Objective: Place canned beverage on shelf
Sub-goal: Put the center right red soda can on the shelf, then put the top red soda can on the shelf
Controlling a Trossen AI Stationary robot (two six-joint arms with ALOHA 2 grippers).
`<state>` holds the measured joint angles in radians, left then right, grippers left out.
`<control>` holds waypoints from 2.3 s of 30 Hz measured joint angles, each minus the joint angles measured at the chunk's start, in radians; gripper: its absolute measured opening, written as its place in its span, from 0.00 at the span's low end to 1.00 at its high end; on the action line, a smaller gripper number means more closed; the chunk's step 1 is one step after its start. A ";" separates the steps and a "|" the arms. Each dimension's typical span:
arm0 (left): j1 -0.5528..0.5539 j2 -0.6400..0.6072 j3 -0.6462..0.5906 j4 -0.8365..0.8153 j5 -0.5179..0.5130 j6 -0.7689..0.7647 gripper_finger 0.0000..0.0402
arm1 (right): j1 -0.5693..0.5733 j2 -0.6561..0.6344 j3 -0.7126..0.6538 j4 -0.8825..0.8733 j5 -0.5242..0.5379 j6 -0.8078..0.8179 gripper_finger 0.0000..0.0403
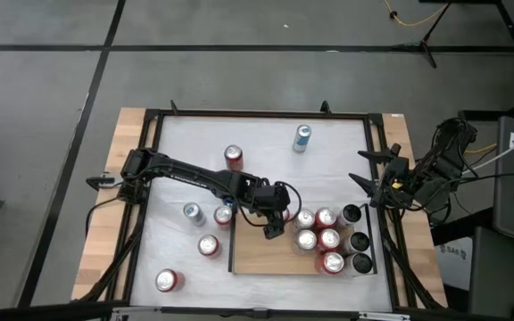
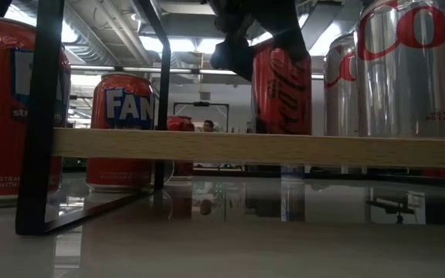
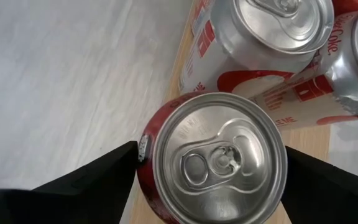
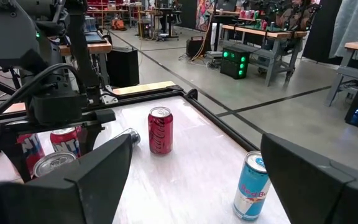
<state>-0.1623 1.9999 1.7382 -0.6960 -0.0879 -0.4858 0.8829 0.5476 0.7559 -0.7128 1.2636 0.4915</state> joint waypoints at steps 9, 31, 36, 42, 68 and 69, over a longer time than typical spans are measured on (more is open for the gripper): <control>0.000 0.000 0.000 0.005 -0.001 -0.001 0.84 | 0.000 0.000 0.000 0.000 0.000 0.000 0.86; 0.012 -0.004 0.000 0.086 0.012 -0.002 0.84 | 0.000 0.000 0.000 0.000 0.000 0.000 0.86; 0.029 -0.006 0.000 0.085 0.067 -0.002 0.84 | 0.000 0.000 0.000 0.000 0.000 0.000 0.86; 0.054 -0.041 0.000 0.080 0.080 -0.001 0.84 | 0.000 0.000 0.000 -0.001 0.000 0.000 0.86; 0.453 -0.182 0.002 -0.415 -0.139 -0.001 0.84 | 0.000 0.000 0.000 -0.022 0.000 0.000 0.86; 0.467 -0.182 0.002 -0.424 -0.131 -0.006 0.84 | 0.000 0.000 0.000 -0.022 0.000 0.000 0.86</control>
<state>0.3046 1.8183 1.7401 -1.1204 -0.2193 -0.4919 0.8832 0.5476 0.7559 -0.7345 1.2636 0.4911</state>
